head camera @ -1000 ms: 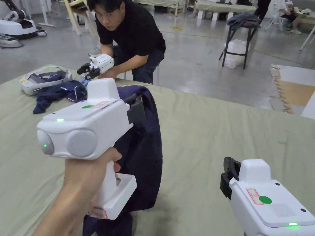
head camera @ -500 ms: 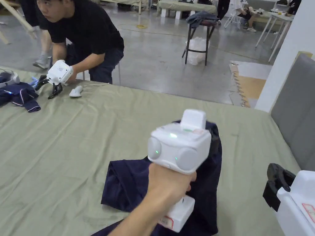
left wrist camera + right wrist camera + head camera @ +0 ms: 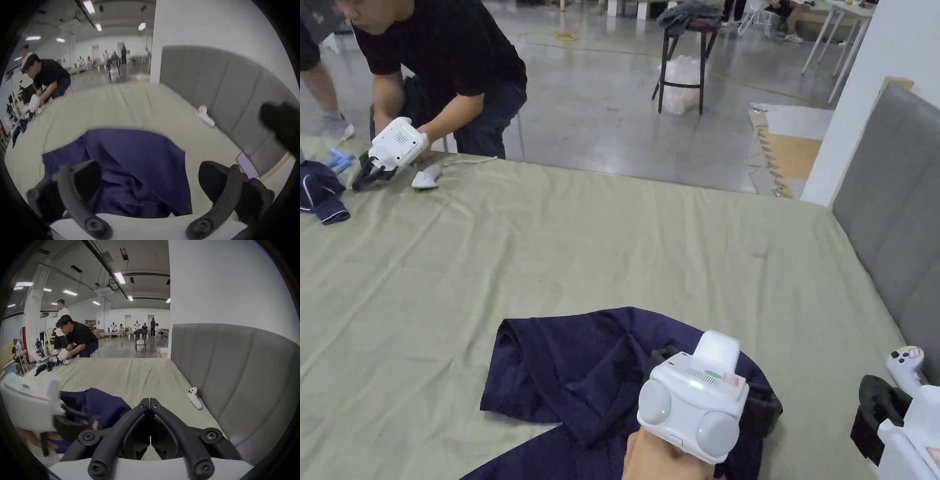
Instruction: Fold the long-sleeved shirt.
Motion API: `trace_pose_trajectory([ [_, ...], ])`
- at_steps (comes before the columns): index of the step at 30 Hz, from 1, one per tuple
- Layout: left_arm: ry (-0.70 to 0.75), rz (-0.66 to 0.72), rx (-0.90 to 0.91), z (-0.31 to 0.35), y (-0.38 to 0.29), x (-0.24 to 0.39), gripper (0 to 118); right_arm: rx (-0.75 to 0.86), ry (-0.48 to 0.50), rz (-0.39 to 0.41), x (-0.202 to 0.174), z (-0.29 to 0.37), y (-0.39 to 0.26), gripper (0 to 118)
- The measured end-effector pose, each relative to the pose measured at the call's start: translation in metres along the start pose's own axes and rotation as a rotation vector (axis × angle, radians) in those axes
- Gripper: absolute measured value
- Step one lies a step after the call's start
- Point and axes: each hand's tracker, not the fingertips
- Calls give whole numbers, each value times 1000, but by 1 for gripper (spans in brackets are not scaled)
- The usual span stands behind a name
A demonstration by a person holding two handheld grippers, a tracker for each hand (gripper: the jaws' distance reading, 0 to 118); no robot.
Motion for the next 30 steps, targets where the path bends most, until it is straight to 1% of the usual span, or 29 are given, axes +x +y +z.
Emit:
trace_pose_trajectory([
  [2, 17, -19, 71, 39, 9, -13, 109, 20, -4, -12, -5, 1, 4, 0],
  [5, 54, 1, 194, 96, 9, -44, 110, 47, 12, -31, -15, 10, 12, 0],
  [7, 173, 16, 221, 118, -5, -71, 107, 64, 26, -26, -22, 16, 13, 0],
  [8, 214, 21, 201, 126, -11, -83, 87, 68, 30, -23, -27, 18, 12, 0],
  [9, 251, 39, 199, 133, -17, -96, 87, 72, 33, -23, -30, 19, 10, 0],
  [10, 251, 54, 212, 134, -30, -111, 78, 73, 37, -24, -35, 20, 7, 0],
  [11, 257, 59, 217, 135, -36, -121, 51, 73, 44, -27, -38, 22, 4, 0],
  [12, 315, 79, 176, 135, -40, -131, 5, 71, 51, -31, -42, 23, -1, 0],
  [13, 308, 92, 173, 133, -45, -142, 9, 59, 57, -31, -49, 28, -1, 0],
  [14, 294, 113, 160, 132, -49, -153, 4, 40, 69, -30, -52, 28, -6, 0],
  [15, 265, 151, 153, 131, -51, -159, 4, 28, 74, -31, -54, 28, -10, 0],
  [17, 323, 125, 137, 128, -53, -167, 4, 5, 80, -34, -57, 27, -18, 1],
  [18, 323, 127, 136, 127, -61, -168, 4, -18, 91, -44, -57, 26, -21, 8],
  [19, 320, 143, 133, 127, -61, -174, 4, -62, 105, -58, -57, 23, -24, 26],
  [20, 317, 155, 126, 126, -60, -178, 4, -107, 102, -65, -57, 17, -27, 76],
  [21, 322, 161, 114, 124, -59, -182, 4, -158, 100, -78, -55, 9, -31, 110],
  [22, 330, 168, 109, 120, -65, -184, 4, -197, 102, -94, -53, 0, -37, 118],
  [23, 327, 173, 106, 118, -65, -188, 4, -182, 110, -125, -46, -5, -45, 117],
  [24, 326, 178, 101, 116, -65, -192, 4, -229, 134, -156, -42, -15, -53, 118],
  [26, 336, 201, 86, 106, -72, -201, 4, -316, 147, -193, -36, -36, -72, 118],
  [28, 335, 212, 61, 96, -75, -208, 4, -396, 205, -240, -33, -55, -94, 115],
  [29, 341, 228, 47, 90, -80, -213, 4, -432, 229, -267, -34, -66, -106, 101],
  [30, 338, 238, 34, 85, -85, -216, 4, -451, 245, -290, -33, -73, -114, 74],
])
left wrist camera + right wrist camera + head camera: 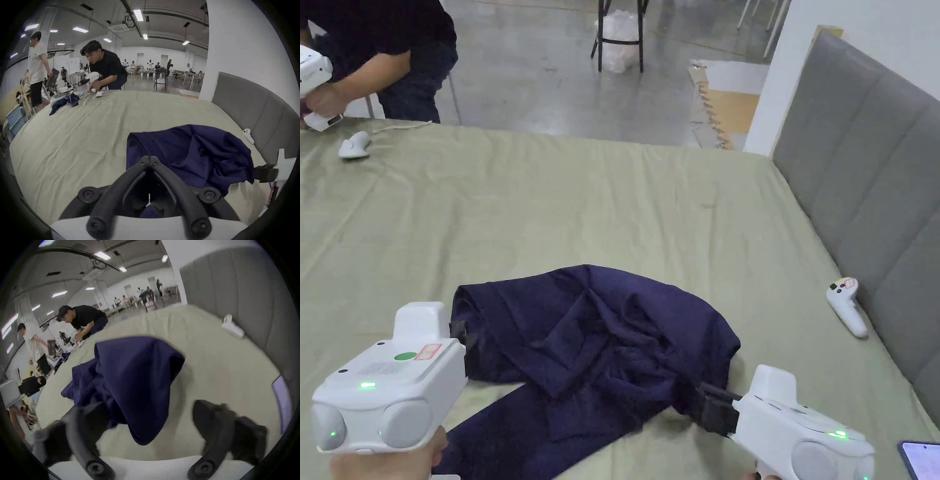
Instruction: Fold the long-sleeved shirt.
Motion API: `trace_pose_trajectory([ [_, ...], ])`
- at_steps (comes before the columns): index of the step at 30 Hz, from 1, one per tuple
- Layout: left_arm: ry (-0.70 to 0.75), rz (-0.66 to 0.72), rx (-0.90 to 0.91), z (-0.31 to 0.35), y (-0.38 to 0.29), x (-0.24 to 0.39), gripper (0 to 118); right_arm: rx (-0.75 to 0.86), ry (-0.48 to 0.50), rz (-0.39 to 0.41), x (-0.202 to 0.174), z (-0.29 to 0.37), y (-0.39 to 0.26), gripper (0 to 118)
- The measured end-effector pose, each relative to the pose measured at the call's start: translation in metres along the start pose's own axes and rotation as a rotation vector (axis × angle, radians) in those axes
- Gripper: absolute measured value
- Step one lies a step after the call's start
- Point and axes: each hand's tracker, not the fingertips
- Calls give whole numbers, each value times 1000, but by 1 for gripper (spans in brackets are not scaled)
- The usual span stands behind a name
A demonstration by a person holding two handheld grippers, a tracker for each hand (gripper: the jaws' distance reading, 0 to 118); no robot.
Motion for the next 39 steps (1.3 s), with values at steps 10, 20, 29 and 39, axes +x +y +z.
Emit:
trace_pose_trajectory([
  [10, 10, 129, -181, -64, -17, -42, 84, 138, 48, -82, 11, 15, 11, 4],
  [20, 25, 121, -281, -105, -33, -35, 43, 146, 26, -34, 6, 14, 36, 4],
  [29, -129, 216, -55, -37, 27, -50, 14, 312, 66, 5, -9, 78, 95, 3],
  [39, -157, 119, 343, 96, 197, -73, 14, 535, 135, 91, -43, 197, 236, 3],
])
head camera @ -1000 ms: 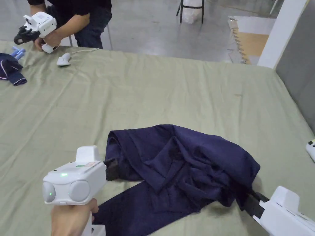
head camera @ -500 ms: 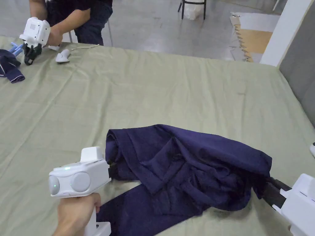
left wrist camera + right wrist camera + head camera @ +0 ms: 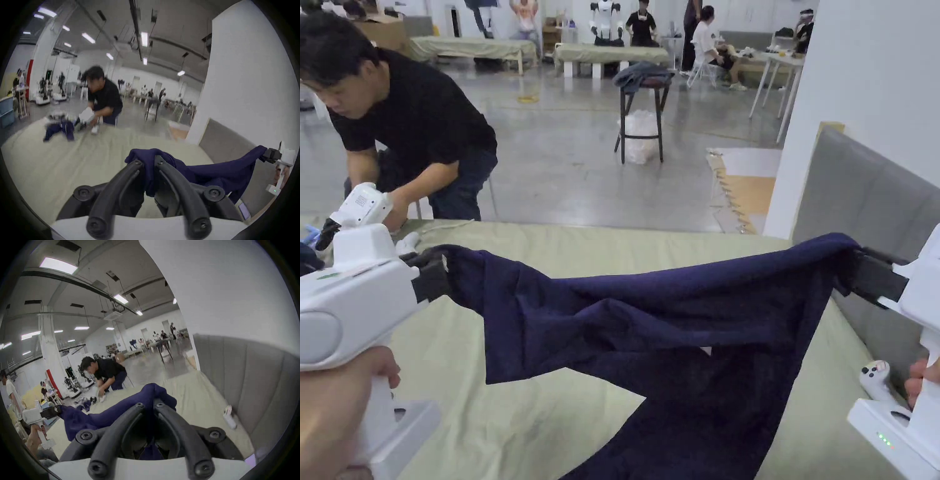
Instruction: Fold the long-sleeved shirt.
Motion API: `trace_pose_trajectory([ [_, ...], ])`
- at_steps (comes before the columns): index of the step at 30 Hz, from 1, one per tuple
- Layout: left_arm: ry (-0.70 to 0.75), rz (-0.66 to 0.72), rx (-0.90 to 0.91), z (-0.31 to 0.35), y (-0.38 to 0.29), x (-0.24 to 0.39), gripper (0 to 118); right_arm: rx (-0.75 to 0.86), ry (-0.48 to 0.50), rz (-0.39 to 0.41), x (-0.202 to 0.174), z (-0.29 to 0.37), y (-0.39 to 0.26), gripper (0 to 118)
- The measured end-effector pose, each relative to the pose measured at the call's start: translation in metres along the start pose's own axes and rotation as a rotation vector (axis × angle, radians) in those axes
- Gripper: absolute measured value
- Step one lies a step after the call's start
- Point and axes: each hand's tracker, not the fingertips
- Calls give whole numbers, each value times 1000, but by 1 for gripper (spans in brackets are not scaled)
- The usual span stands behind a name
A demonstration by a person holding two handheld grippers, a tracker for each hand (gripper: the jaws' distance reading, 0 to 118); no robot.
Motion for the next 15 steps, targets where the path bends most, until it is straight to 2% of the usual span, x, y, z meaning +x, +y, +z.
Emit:
trace_pose_trajectory([
  [7, 27, -43, 187, 36, 126, 5, 14, 108, 37, 24, -28, 26, 106, 3],
  [11, 59, -26, 250, 36, 184, 15, 14, 179, -6, 128, -63, 28, 162, 3],
  [15, 107, -50, 298, 27, 232, 31, 14, 231, -33, 187, -94, 19, 211, 3],
])
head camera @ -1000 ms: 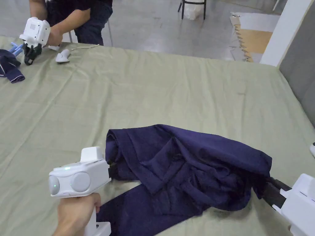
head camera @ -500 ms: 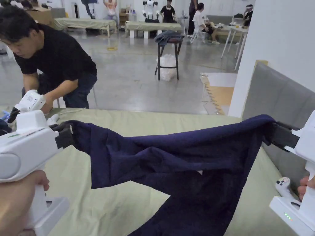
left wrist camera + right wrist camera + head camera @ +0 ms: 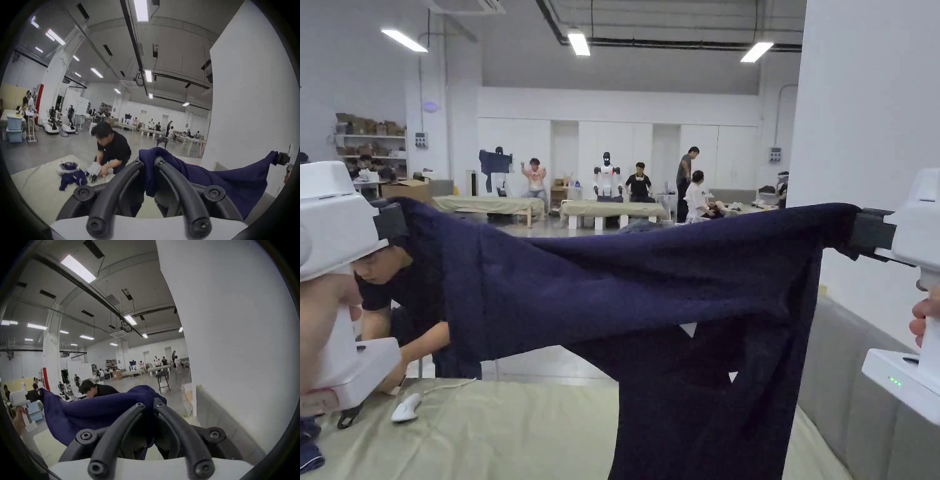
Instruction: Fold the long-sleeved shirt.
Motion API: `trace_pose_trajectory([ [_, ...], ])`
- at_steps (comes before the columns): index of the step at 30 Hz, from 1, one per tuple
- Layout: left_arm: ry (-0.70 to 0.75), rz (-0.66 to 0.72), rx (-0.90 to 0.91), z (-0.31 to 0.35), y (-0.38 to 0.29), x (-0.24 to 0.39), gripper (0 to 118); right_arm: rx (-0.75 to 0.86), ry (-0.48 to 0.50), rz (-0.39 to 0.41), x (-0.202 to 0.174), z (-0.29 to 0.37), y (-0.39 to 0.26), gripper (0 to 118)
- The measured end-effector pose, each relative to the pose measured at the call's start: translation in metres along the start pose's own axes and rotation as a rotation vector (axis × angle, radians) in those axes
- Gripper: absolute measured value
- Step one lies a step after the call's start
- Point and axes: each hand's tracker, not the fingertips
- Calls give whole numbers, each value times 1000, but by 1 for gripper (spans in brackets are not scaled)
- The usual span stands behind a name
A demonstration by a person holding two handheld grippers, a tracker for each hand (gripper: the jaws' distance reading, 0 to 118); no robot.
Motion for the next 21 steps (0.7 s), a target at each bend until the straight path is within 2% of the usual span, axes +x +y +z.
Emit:
trace_pose_trajectory([
  [7, 64, -49, 52, -57, 58, 15, 14, 70, -92, 83, -22, -65, 69, 3],
  [13, 96, -64, 61, -112, 76, 22, 14, 125, -156, 160, -31, -126, 87, 3],
  [18, 87, -83, 60, -148, 60, 17, 14, 130, -160, 159, -27, -164, 67, 3],
  [21, 84, -100, 26, -159, 25, 12, 14, 101, -145, 120, -18, -173, 36, 3],
])
